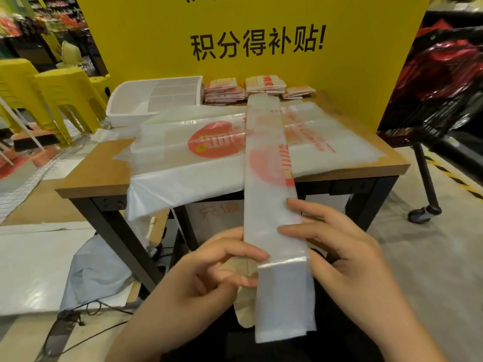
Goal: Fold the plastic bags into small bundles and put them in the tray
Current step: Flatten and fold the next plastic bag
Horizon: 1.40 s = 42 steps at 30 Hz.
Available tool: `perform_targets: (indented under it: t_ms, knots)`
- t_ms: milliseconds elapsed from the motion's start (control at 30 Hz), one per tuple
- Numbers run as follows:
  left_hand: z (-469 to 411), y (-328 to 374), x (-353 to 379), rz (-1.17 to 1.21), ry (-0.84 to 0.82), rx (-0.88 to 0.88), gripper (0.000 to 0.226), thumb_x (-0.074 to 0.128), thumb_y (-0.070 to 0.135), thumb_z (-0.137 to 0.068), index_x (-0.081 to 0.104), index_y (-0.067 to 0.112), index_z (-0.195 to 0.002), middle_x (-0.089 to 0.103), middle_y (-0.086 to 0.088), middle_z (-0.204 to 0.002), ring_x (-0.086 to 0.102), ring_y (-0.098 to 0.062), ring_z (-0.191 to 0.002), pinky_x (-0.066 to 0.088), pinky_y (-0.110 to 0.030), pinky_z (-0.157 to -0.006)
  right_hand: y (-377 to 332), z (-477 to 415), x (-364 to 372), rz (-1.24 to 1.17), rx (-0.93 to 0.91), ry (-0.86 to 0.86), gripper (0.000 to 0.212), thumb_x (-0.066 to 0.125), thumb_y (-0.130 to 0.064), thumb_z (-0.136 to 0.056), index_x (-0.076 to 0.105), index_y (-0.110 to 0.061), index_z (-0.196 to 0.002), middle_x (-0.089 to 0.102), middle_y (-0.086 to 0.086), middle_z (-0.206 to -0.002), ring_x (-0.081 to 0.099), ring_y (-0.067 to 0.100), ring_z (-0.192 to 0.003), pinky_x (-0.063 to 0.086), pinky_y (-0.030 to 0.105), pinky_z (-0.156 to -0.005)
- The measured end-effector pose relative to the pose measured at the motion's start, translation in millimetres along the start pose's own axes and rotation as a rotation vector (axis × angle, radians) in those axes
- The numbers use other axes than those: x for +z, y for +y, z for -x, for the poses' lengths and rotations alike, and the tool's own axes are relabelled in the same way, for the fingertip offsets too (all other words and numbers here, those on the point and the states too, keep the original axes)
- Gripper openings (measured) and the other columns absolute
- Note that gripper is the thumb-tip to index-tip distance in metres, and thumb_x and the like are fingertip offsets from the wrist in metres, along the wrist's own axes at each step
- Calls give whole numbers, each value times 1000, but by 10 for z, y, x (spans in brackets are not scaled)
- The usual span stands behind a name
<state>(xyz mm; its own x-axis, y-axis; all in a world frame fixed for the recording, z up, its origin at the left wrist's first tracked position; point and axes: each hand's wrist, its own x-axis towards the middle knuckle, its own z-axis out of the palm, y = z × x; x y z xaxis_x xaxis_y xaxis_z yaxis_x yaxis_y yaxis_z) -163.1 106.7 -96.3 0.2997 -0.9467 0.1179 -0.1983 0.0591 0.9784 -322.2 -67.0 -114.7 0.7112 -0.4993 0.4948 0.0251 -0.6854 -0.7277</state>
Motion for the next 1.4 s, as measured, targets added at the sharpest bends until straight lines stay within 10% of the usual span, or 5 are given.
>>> perform_targets:
  t_ms: [467, 800, 967, 1267, 1400]
  knots:
    - [-204, -135, 147, 80, 182, 44, 17, 71, 14, -90, 76, 22, -105, 68, -1, -111, 69, -22, -85, 57, -29, -67, 21, 46, 112, -246, 63, -7, 21, 81, -28, -80, 77, -32, -100, 51, -11, -146, 55, 14, -131, 53, 33, -98]
    - [-352, -1, 354, 132, 397, -151, 13, 72, 30, -78, 72, 17, -83, 75, -5, -74, 74, -20, -66, 59, -35, -50, -174, -11, 347, -376, 416, 230, 7, 79, -30, -69, 75, -33, -75, 48, -34, -133, 51, -17, -116, 45, 2, -79]
    - [-393, 15, 435, 100, 470, -183, 20, 71, 27, -86, 61, 10, -87, 73, -8, -68, 74, -22, -66, 60, -40, -51, -206, -68, 415, -437, 530, 333, 29, 66, -52, -73, 77, -26, -70, 58, -26, -121, 56, -8, -116, 53, 23, -84]
    - [-435, -36, 481, 87, 542, -128, 17, 69, 17, -89, 54, 17, -96, 70, -14, -67, 70, -21, -58, 56, -32, -46, -212, -85, 424, -456, 626, 306, 21, 69, -51, -77, 60, -33, -83, 62, 8, -70, 63, 27, -57, 58, 45, -53]
    - [-455, -76, 496, 71, 556, -84, 18, 67, 15, -91, 51, 20, -98, 68, -15, -68, 66, -19, -50, 52, -25, -44, -237, -104, 427, -609, 650, 283, 37, 67, -40, -83, 52, -47, -116, 58, 7, -60, 48, 19, -41, 42, 31, -41]
